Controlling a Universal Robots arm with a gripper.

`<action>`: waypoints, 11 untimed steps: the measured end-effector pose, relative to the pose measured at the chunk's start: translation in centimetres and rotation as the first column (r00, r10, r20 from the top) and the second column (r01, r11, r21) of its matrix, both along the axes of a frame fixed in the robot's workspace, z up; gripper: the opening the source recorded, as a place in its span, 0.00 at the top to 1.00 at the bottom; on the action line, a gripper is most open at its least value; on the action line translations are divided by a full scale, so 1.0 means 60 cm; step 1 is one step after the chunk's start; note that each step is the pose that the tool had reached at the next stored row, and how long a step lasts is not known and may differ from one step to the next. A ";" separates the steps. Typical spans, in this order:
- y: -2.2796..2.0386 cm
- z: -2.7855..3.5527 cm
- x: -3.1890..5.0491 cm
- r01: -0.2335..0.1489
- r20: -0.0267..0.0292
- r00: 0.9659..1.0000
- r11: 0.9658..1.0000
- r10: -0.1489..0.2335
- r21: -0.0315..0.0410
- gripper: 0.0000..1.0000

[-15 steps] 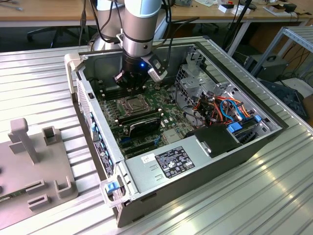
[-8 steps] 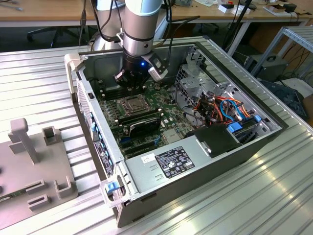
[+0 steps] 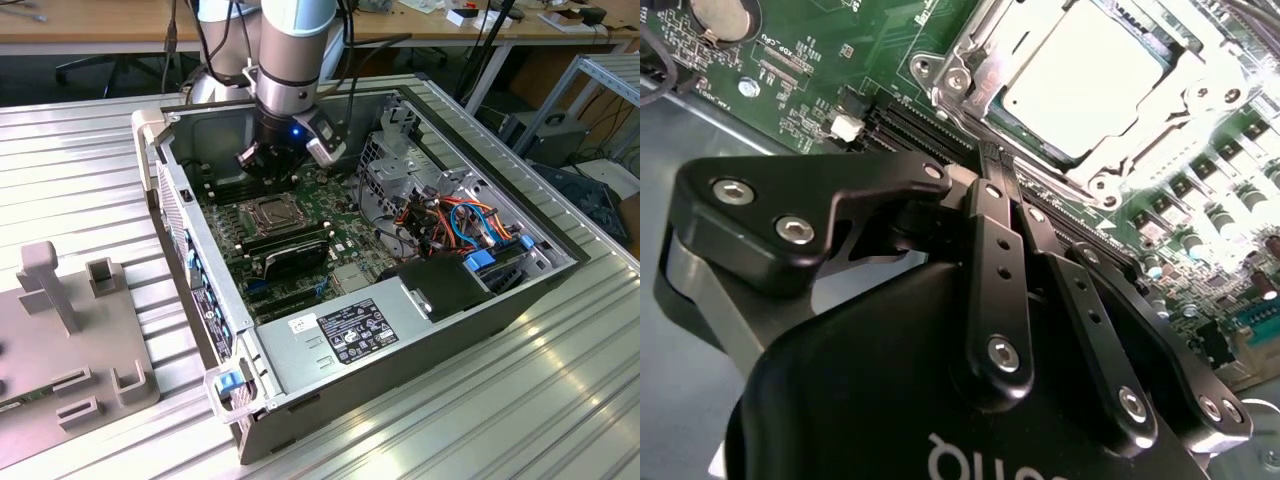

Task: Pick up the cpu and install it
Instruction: 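Install the first cpu locking lever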

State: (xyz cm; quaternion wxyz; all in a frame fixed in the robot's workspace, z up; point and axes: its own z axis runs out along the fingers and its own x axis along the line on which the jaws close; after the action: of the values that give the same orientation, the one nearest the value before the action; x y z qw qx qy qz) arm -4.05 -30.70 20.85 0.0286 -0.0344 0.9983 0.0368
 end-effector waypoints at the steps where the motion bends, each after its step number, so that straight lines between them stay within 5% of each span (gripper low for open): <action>1: 0.0000 -0.002 0.001 0.000 0.000 1.000 1.000 0.000 0.001 0.89; 11: 0.0001 -0.010 0.006 0.000 0.000 1.000 1.000 0.000 0.021 0.89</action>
State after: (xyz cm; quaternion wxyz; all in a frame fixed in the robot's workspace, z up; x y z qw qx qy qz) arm -3.71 -30.69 20.23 0.0289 -0.0341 0.9979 0.0471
